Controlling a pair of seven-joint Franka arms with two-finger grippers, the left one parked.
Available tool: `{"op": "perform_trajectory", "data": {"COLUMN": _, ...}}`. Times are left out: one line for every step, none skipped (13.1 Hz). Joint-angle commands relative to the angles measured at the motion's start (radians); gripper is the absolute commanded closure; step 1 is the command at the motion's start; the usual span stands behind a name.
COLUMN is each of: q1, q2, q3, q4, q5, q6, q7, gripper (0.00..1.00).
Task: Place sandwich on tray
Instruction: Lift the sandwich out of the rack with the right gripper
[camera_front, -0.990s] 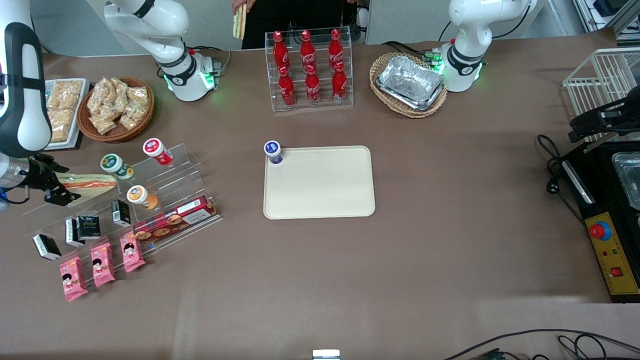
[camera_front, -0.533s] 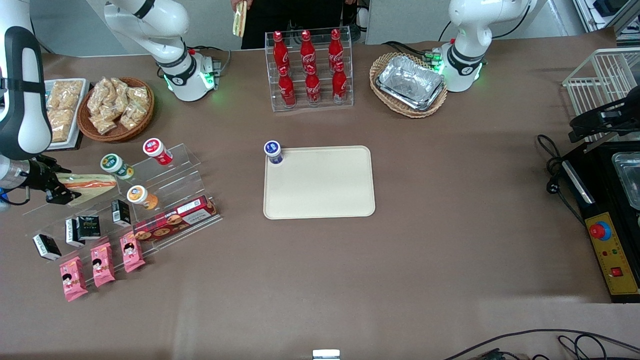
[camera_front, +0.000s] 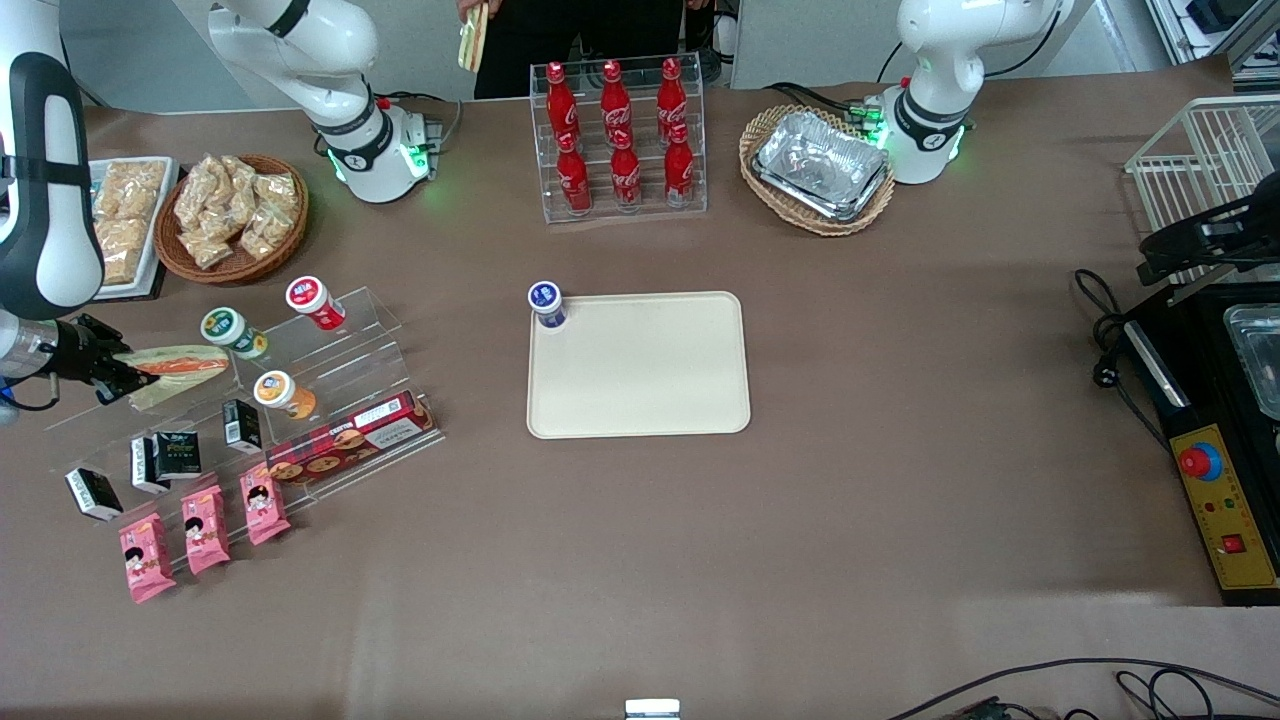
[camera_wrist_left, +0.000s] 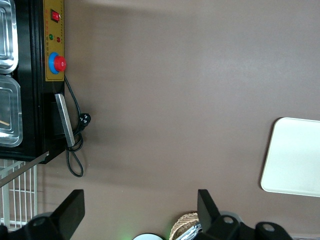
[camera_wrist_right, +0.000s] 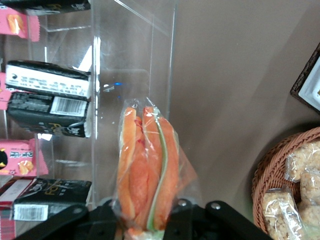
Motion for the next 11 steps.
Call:
{"op": "perform_trajectory", "data": {"q1": -0.002, "q2": -0.006, "q3": 0.003, "q4": 0.054, "q5": -0.018, "q6": -0.004, "q7": -0.055, "gripper": 0.86}}
{"op": "perform_trajectory", "data": {"q1": -0.002, "q2": -0.006, "q3": 0.003, "q4": 0.085, "q5": -0.018, "q6": -0.011, "q7": -0.078, "gripper": 0.86}}
{"op": "perform_trajectory", "data": {"q1": -0.002, "q2": -0.006, "q3": 0.003, "q4": 0.117, "q5": -0.018, "q6": -0.037, "q7": -0.086, "gripper": 0.86}}
{"op": "perform_trajectory", "data": {"q1": 0.003, "q2": -0.006, "q3": 0.003, "q4": 0.158, "q5": -0.018, "q6": -0.078, "q7": -0.090, "gripper": 0.85}}
{"op": "perform_trajectory", "data": {"q1": 0.006, "q2": -0.006, "q3": 0.003, "q4": 0.201, "q5": -0.018, "q6": -0.118, "q7": -0.102, "gripper": 0.85}}
{"op": "perform_trajectory", "data": {"q1": 0.009, "q2": -0.006, "q3": 0.006, "q4": 0.237, "q5": -0.018, "q6": -0.158, "q7": -0.116, "gripper": 0.85}}
{"op": "perform_trajectory", "data": {"q1": 0.011, "q2": -0.008, "q3": 0.009, "q4": 0.264, "q5": -0.018, "q6": -0.189, "q7": -0.135, "gripper": 0.85}}
{"op": "perform_trajectory", "data": {"q1": 0.015, "q2": -0.011, "q3": 0.014, "q4": 0.284, "q5": -0.016, "q6": -0.218, "q7": -0.142, "gripper": 0.85}}
{"op": "perform_trajectory", "data": {"q1": 0.033, "q2": -0.020, "q3": 0.018, "q4": 0.303, "q5": -0.016, "q6": -0.247, "q7": -0.139, "gripper": 0.85}}
{"op": "perform_trajectory", "data": {"q1": 0.061, "q2": -0.029, "q3": 0.018, "q4": 0.330, "q5": -0.016, "q6": -0.278, "q7": -0.139, "gripper": 0.85}}
{"op": "perform_trajectory", "data": {"q1": 0.078, "q2": -0.031, "q3": 0.018, "q4": 0.361, "q5": -0.007, "q6": -0.318, "q7": -0.133, "gripper": 0.85}}
